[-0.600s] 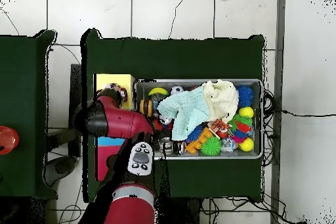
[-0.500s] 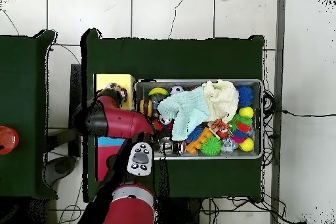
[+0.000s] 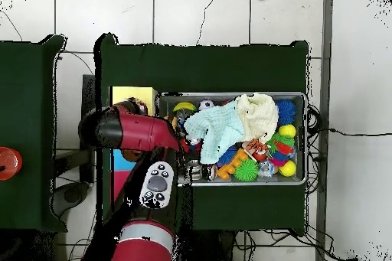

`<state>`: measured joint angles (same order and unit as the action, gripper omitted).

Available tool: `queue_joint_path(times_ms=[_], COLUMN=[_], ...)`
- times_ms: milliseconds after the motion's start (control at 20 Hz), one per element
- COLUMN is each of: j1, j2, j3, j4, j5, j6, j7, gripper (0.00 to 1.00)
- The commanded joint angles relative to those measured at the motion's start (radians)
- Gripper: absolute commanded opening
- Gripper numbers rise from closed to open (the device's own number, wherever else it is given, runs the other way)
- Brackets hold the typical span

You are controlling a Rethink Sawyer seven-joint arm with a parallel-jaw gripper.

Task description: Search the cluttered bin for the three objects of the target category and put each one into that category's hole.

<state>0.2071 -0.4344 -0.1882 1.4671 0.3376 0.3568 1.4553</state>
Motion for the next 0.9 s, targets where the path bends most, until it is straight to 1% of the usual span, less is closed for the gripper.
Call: queue_joint_path(times_ms=[50, 250, 550, 650, 700, 850, 900], j1=[0.010, 0.005, -0.004, -0.019, -0.036, -0.101, -0.123], j2=[-0.025, -0.007, -0.011, -0.039, -0.064, -0.114, -0.123], j3=[-0.063, -0.068, -0.064, -0.051, -0.039, -0.009, 0.003], j4=[-0.148, -0.205, -0.216, -0.175, -0.131, -0.050, -0.043], j5=[-0.028, -0.040, -0.049, -0.063, -0.071, -0.120, -0.134], j6=[0.366, 0.427, 0.464, 0.466, 0.447, 0.425, 0.432], j7=[0.208, 0.211, 0.204, 0.158, 0.119, -0.034, -0.073], gripper=[1.00, 1.00, 1.00, 1.00, 1.00, 1.00, 1.00])
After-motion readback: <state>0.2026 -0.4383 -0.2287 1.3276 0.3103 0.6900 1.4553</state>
